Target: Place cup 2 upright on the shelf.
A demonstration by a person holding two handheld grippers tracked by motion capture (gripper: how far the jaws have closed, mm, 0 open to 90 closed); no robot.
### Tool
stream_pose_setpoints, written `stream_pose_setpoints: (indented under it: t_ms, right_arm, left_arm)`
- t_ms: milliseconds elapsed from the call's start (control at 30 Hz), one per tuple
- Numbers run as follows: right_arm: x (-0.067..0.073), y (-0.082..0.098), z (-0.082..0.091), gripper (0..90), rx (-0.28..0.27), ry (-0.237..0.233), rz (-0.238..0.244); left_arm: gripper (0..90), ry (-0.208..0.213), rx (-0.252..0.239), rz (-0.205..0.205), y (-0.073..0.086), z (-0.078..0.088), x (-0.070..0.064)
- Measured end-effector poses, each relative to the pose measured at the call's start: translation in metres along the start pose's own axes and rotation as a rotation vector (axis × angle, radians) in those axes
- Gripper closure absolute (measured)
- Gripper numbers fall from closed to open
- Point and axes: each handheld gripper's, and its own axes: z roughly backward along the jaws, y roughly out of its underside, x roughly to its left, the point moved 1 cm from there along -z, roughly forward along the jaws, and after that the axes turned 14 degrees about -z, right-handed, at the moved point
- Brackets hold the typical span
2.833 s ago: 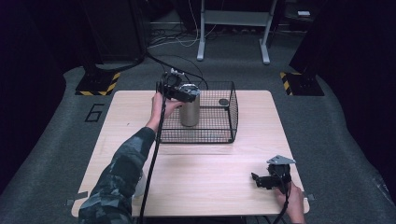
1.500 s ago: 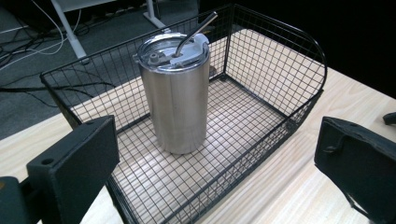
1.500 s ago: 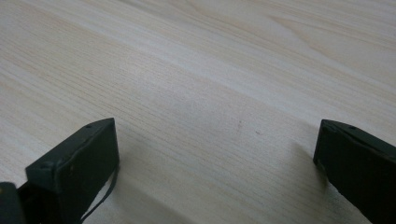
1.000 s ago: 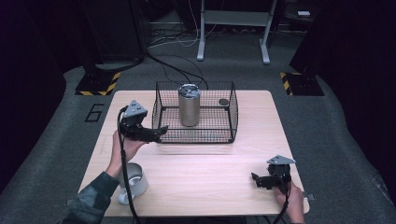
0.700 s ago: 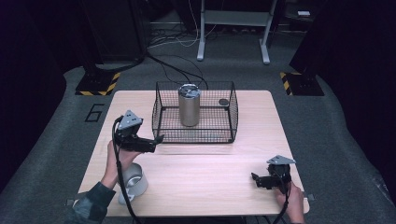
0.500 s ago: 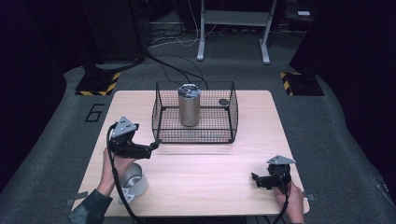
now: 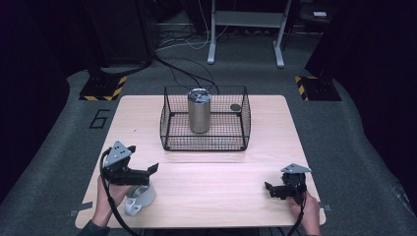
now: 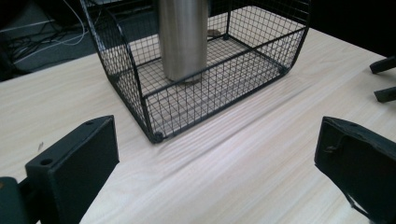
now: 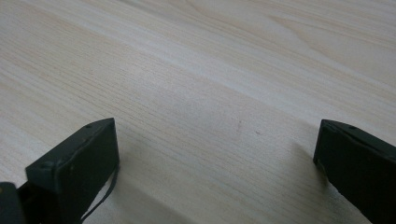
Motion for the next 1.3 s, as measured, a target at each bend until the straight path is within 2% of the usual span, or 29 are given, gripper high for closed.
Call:
stream_pose_setpoints:
  t_ms: [267, 500, 733, 800, 967, 1000, 1200, 1300]
  right_arm:
    - [0.000, 0.000, 0.000, 0.0, 0.001, 0.000, 0.000]
    - [0.000, 0.000, 0.000, 0.0, 0.001, 0.000, 0.000]
    - [0.000, 0.000, 0.000, 0.0, -0.003, 0.000, -0.001]
    - [0.000, 0.000, 0.000, 0.0, 0.001, 0.000, -0.002]
    - [0.000, 0.000, 0.000, 0.0, 0.001, 0.000, 0.000]
    - [0.000, 0.000, 0.000, 0.0, 0.001, 0.000, 0.000]
    - [0.000, 0.000, 0.000, 0.0, 0.002, 0.000, 0.000]
    - [0.000, 0.000, 0.000, 0.0, 0.001, 0.000, 0.000]
  left_arm:
    - [0.0, -0.011, 0.015, 0.049, 0.029, 0.009, -0.006]
    - [0.0, -0.009, 0.049, 0.097, 0.051, 0.012, -0.012]
    - [0.0, -0.027, 0.076, 0.099, 0.063, 0.012, -0.017]
    - [0.0, -0.018, 0.082, 0.101, 0.066, 0.012, -0.018]
    - [0.0, -0.037, 0.081, 0.101, 0.071, 0.013, -0.021]
    - [0.0, -0.048, 0.087, 0.090, 0.071, 0.013, -0.022]
    - [0.0, -0.040, 0.112, 0.093, 0.076, 0.008, -0.023]
    - [0.1, -0.049, 0.119, 0.096, 0.079, 0.005, -0.023]
